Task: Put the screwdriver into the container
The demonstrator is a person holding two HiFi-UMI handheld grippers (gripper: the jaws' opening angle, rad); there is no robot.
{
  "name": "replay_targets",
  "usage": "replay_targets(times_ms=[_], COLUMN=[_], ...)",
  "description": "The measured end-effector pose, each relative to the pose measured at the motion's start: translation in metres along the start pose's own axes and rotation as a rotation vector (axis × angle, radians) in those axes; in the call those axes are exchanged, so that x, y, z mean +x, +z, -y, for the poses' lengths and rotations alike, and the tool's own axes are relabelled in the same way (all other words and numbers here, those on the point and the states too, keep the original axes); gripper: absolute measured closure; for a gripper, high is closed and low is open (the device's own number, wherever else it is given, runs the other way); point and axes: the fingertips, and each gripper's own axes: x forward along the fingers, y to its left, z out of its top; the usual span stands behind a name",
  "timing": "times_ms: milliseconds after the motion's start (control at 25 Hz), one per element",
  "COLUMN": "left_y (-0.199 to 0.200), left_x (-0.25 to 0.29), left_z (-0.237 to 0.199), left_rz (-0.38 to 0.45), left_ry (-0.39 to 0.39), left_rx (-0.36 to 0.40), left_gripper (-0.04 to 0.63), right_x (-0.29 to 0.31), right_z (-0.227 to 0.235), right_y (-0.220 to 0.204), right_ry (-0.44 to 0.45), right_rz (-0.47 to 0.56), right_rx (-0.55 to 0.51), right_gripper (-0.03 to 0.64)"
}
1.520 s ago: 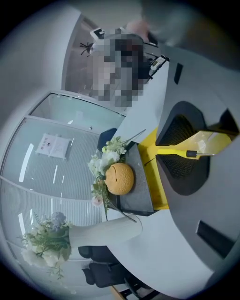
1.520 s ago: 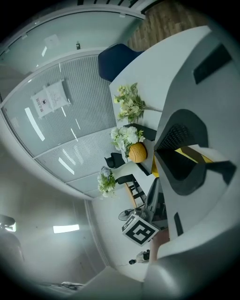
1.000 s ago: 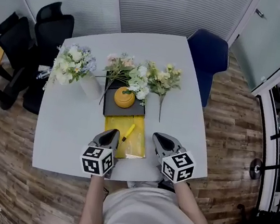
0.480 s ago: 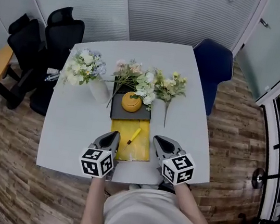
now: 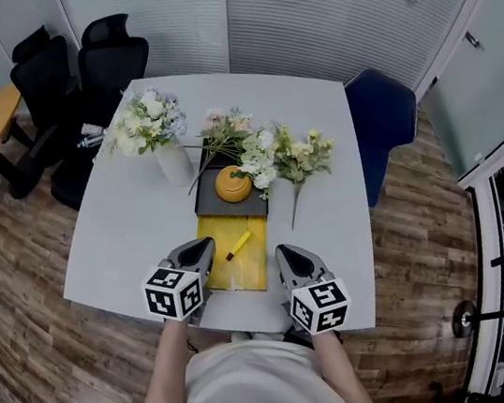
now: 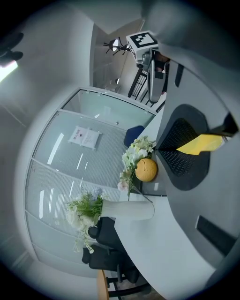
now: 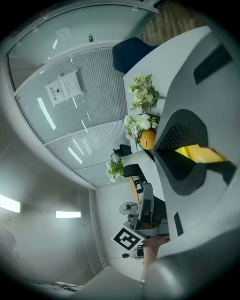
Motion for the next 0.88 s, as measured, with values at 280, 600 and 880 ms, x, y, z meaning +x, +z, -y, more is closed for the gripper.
replay_targets(times_ms=[280,600,880], left_y=[-0.002,-0.003,-0.006], left_x=[0.001,0.006,0.006], left_z=[-0.001,0.003,0.002], left_rz=[-0.006,-0.018,-0.025], left_ry=[0.001,-0.008,-0.006], left_rx=[-0.005,-0.002,-0.01], left_gripper=[0.588,0.588,0.588], right_x=[0.0,-0.002,-0.004], right_z=[0.002,0.008,0.014], right_y=[0.002,0.001,0.001], right_ry=[-0.007,-0.006,-0.013], right_rz=[0.009,0.008,0.008], right_rx=[-0.008,0.003,0.008], right_gripper=[0.601,0.601,0.601])
